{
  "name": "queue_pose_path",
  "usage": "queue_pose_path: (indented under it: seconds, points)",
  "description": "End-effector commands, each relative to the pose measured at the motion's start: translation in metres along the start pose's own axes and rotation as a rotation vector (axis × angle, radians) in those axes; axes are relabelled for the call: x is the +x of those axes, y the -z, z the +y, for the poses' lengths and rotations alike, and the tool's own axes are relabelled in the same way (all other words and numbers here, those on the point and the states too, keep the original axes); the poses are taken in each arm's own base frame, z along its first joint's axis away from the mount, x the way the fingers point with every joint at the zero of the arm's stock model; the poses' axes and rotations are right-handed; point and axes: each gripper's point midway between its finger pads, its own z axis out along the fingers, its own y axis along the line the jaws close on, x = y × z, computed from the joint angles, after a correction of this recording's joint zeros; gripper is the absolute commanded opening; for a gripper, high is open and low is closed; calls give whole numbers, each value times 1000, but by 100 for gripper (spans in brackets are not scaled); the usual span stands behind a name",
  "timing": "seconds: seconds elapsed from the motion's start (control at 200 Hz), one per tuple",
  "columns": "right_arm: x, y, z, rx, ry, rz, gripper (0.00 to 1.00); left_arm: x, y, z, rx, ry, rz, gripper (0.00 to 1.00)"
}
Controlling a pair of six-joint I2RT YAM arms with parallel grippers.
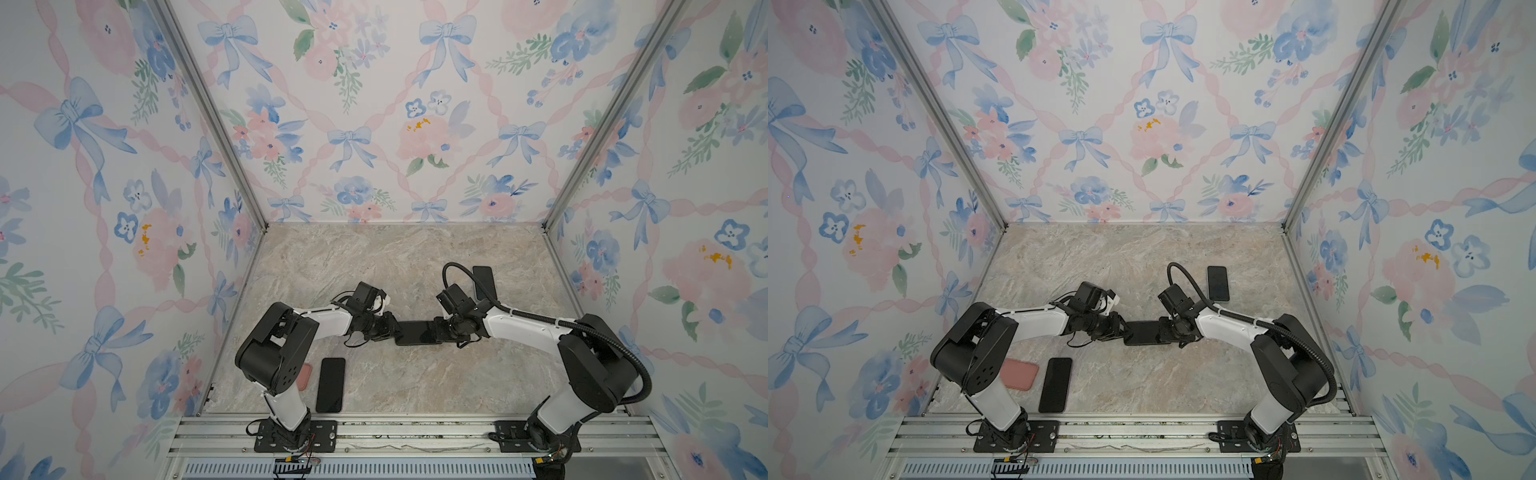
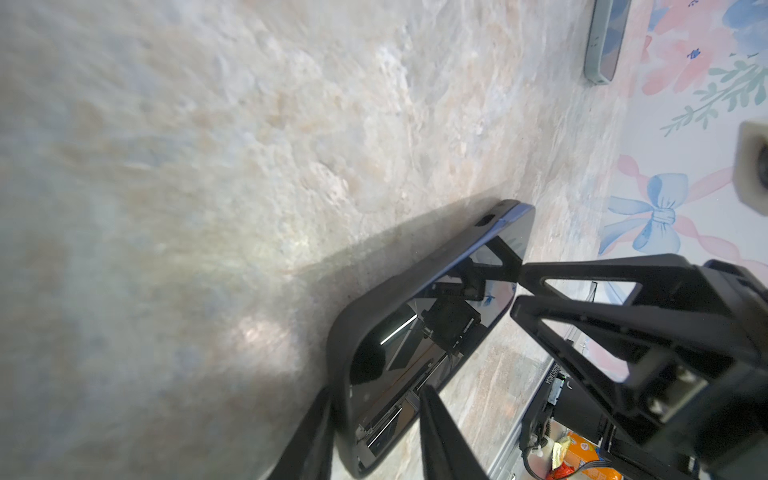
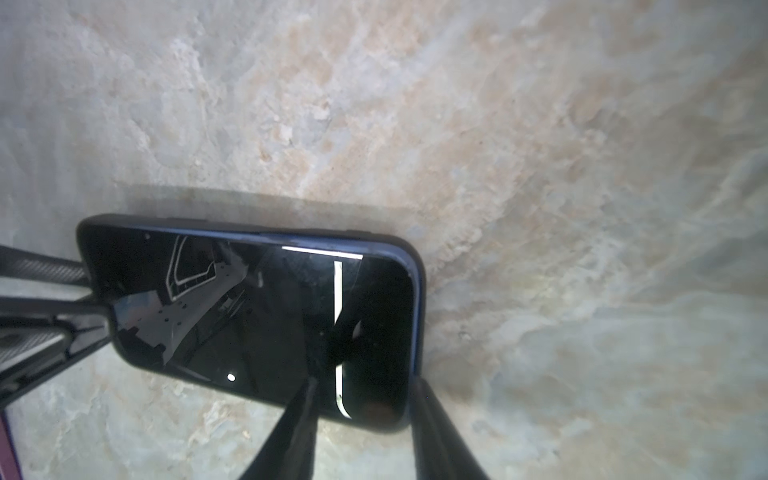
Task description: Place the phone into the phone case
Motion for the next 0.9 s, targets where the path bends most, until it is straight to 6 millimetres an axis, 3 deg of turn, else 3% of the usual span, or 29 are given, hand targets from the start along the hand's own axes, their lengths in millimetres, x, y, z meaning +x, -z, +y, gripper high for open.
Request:
queue_pose_path:
  seconds: [0.0,0.235,0.465,0.605,0.695,0.72,0.895]
  points:
    - [10,11,0,-21,37,53,48,-9,0,-1,-4,-39,-8,36]
    - [-17,16,-4,-19,55,9,55,-23,-13,-2,-7,-50,-2,35]
    - [-45,21,-14,-39,42,-55,56,-54,-29,-18,31,-72,-7,35]
    - [-52,14,-22,-43,41,-52,57,-63,-43,-31,67,-84,12,36]
    - [-54,15,-23,-50,51,-53,57,-62,-39,-35,79,-87,13,39]
    - [-51,7,-25,-45,49,-31,57,-61,-36,-36,77,-90,8,40]
    - [-48,-5,-21,-87,67,3,57,-46,-13,-29,39,-86,-6,52]
